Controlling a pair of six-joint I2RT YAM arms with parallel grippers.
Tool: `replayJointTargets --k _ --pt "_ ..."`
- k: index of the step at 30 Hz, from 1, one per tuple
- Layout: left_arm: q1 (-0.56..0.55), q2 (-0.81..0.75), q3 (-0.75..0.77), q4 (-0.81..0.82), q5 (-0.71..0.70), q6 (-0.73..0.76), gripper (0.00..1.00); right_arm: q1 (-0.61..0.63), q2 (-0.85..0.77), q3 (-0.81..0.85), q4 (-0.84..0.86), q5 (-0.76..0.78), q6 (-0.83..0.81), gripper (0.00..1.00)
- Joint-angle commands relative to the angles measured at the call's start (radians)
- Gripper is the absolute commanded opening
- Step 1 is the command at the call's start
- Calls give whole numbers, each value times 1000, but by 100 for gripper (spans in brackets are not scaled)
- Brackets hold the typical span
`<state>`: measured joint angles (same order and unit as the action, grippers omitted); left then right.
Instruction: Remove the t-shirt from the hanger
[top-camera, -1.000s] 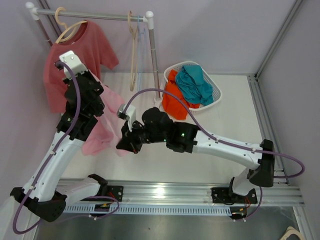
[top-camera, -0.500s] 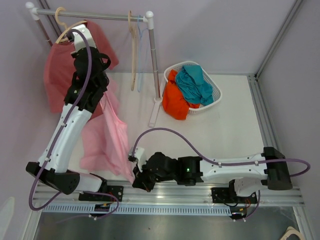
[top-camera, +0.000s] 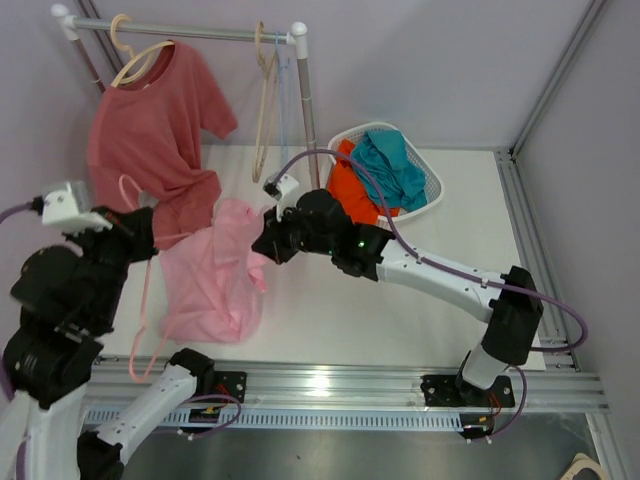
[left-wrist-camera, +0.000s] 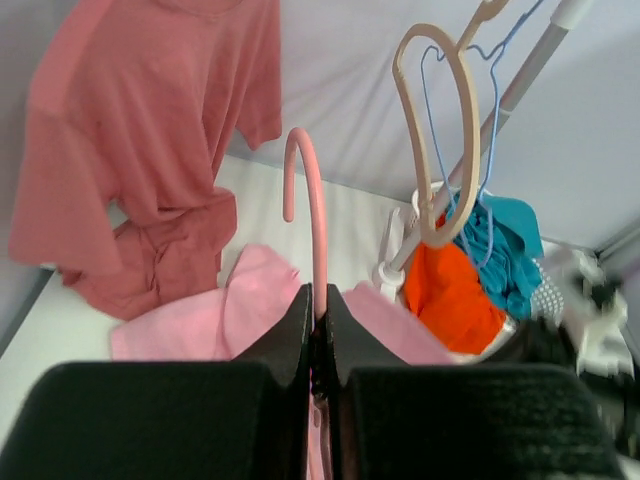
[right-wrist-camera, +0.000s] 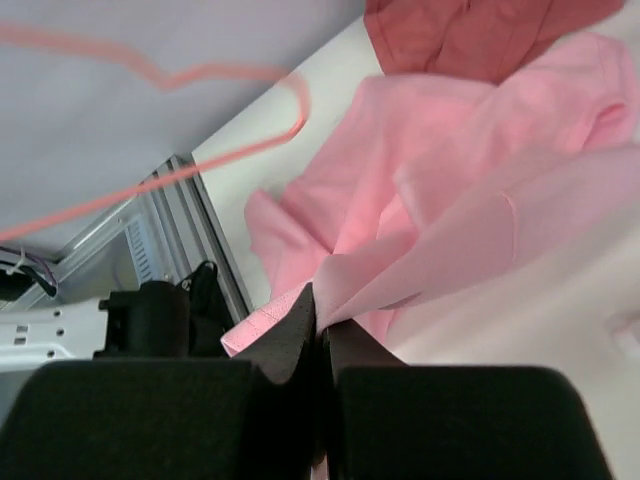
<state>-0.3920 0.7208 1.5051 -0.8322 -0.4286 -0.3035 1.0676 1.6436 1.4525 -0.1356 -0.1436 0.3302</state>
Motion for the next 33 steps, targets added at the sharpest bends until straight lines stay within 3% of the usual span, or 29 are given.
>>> replayJointTargets --k 1,5,14,15,16,17,18,21,26,33 --pt "-5 -75 -25 -169 39 -14 1 -20 79 95 5 -89 -36 0" --pt "-5 -116 38 -266 -33 20 1 -2 270 204 -47 -129 -54 3" --pt "-5 -101 141 -230 -24 101 1 28 685 630 -280 62 -91 15" --pt "-5 -103 141 -213 -13 116 1 34 721 649 -298 74 -92 37" --pt "-5 -107 141 -193 0 136 1 35 732 663 -300 90 -95 69" --pt "-5 -98 150 -159 46 180 1 40 742 670 -299 99 -102 89" --pt "-5 -83 164 -157 77 204 1 43 748 675 -302 108 -108 99" --pt "-15 -17 246 -165 117 211 1 58 777 719 -349 142 -138 99" --pt "-15 46 247 -91 162 185 1 109 869 809 -475 243 -206 99" --pt "-4 92 175 -1 179 168 1 187 886 701 -568 321 -249 99"
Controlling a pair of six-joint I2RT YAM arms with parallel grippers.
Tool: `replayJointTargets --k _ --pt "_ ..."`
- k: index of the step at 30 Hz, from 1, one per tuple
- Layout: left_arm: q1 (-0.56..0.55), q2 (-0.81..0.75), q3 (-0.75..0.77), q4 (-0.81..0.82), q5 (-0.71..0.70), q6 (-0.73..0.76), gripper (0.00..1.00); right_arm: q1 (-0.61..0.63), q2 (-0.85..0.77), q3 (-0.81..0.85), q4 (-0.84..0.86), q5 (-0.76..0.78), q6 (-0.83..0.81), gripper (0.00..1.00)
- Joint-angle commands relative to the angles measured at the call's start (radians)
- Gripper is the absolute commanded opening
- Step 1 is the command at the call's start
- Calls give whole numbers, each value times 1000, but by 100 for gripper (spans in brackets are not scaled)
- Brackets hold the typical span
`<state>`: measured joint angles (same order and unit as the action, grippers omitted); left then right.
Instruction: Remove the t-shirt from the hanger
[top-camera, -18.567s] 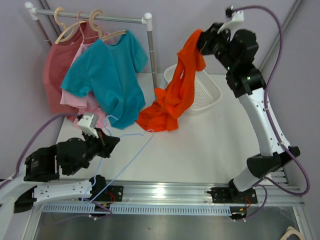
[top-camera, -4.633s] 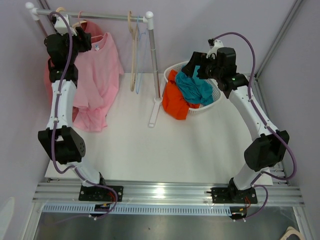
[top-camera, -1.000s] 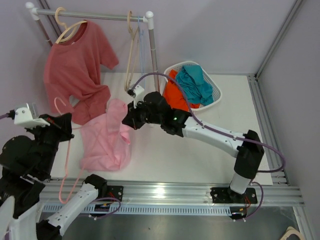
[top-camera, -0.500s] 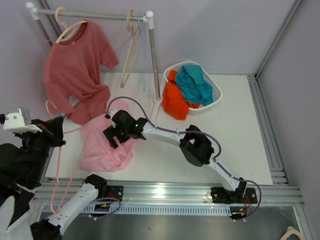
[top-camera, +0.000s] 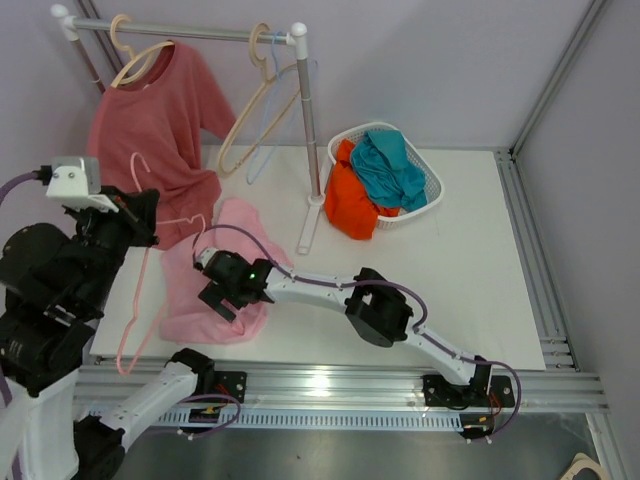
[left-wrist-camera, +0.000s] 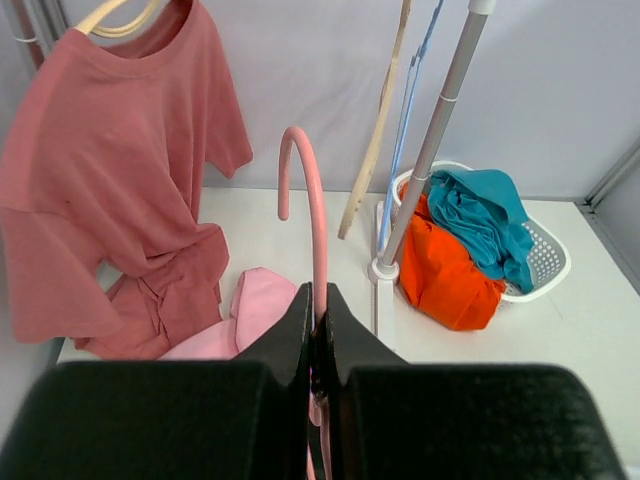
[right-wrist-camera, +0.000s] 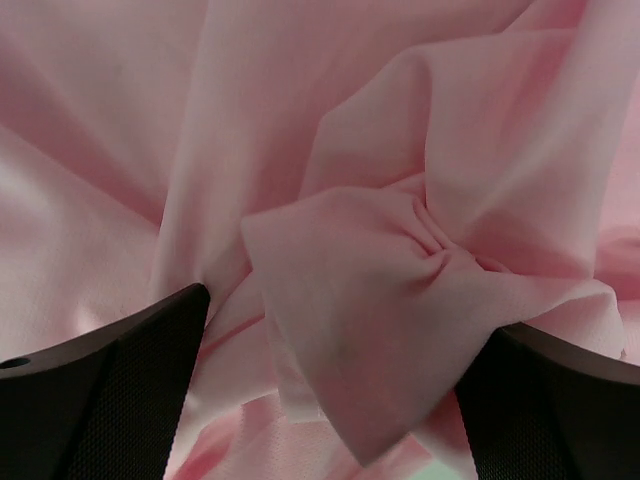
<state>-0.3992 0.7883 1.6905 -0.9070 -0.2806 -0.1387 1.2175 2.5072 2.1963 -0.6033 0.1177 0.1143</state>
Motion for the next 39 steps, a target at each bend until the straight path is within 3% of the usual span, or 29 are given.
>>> replayJointTargets --k 1,3,5,6,8,13,16,20,24,25,26,28,32,36,39 --pt "8 37 -23 83 38 -1 1 45 12 -114 -99 72 -30 99" --pt "23 42 -37 100 53 -7 1 66 -36 -200 -82 102 -18 94" --pt "37 45 -63 128 84 -18 1 77 -85 -344 -55 100 13 47" --pt "42 49 -66 135 89 -21 1 83 -153 -401 -40 99 31 0" --pt "51 55 -86 152 87 -24 1 88 -250 -586 12 71 77 0" --pt "88 78 -123 195 100 -32 1 53 -711 -849 22 1 154 0" --pt "176 106 -135 220 194 -64 1 -28 -955 -830 -81 25 168 0" --pt "379 152 -182 286 379 -110 1 -195 -1117 -646 -164 102 151 0" --pt "480 206 -224 399 492 -131 1 -422 -1070 -407 -168 88 81 0" --pt "494 239 -223 411 580 -119 1 -465 -1046 -353 -167 73 71 0" --pt "517 255 -215 424 612 -113 1 -545 -1015 -228 -177 51 65 0" --pt "522 275 -204 445 585 -93 1 -645 -903 -30 -206 -13 52 0" --pt "560 301 -189 505 572 -70 1 -755 -719 203 -211 -149 48 0" --pt "611 364 -158 566 635 -79 1 -871 -565 287 -188 -256 74 0" --pt "628 420 -134 618 690 -73 1 -897 -498 203 -144 -239 76 0"
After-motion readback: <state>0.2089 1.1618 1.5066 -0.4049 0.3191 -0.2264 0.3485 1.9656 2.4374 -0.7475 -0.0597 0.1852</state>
